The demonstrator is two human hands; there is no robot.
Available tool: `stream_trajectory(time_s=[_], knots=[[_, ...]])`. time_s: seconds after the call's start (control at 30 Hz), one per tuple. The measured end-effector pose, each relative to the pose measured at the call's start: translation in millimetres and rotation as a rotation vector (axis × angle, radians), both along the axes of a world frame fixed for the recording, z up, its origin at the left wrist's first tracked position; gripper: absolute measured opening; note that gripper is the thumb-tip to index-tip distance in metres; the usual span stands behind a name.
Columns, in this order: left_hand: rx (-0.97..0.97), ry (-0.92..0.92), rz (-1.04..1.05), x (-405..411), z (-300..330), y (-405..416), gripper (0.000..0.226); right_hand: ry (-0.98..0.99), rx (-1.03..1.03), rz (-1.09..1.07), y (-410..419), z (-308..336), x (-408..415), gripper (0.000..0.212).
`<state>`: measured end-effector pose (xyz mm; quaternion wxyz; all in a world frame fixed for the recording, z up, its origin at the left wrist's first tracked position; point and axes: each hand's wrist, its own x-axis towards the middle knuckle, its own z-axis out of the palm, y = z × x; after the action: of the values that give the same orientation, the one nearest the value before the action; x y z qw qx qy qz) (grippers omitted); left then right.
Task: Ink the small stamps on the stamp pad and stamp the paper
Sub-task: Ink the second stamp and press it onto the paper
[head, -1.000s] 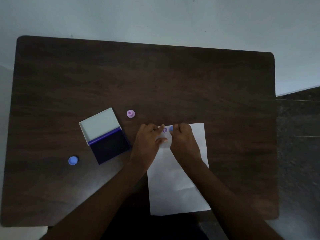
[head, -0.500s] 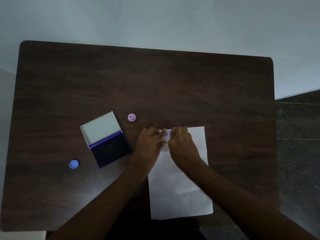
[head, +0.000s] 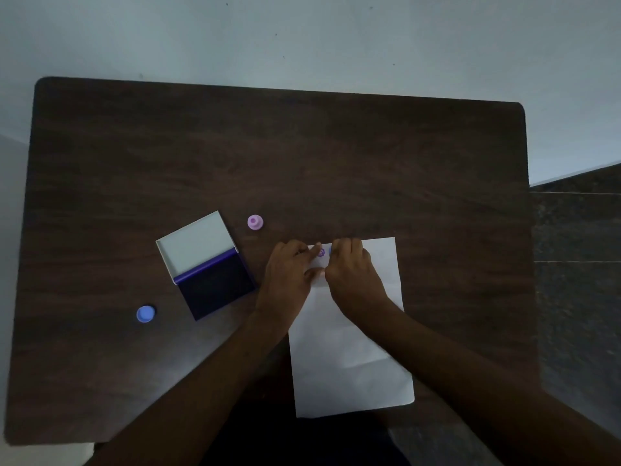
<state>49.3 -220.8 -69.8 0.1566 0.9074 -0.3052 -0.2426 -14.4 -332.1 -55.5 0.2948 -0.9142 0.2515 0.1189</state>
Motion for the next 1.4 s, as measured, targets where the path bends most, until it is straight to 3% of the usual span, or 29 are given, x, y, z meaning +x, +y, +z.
stream_trajectory(time_s=[0.37,0.5,0.67,0.87,1.13,1.27,1.4], knots=[[0.008,-0.003,0.006,0,0,-2,0.048,0.004,-0.033,0.005,-5,-5,-1,0.052],[-0.019,0.0,0.026,-1,-3,-1,0.047,-0.108,-0.196,0.144,-5,-4,-5,0.051],[-0.029,-0.052,0.027,-5,-7,1,0.049,-0.09,-0.188,0.202,-8,-4,-8,0.05],[-0.008,-0.095,0.01,-7,-13,1,0.055,-0.188,-0.176,0.147,-6,0,-8,0.05],[0.021,-0.09,0.005,-8,-9,-3,0.054,-0.164,-0.016,0.016,-8,0,-8,0.039],[0.037,-0.108,-0.016,-6,-5,-4,0.051,-0.123,-0.013,0.067,-9,1,-11,0.042],[0.018,-0.054,0.05,-5,-6,-5,0.051,-0.175,-0.029,-0.097,-10,18,-29,0.035]])
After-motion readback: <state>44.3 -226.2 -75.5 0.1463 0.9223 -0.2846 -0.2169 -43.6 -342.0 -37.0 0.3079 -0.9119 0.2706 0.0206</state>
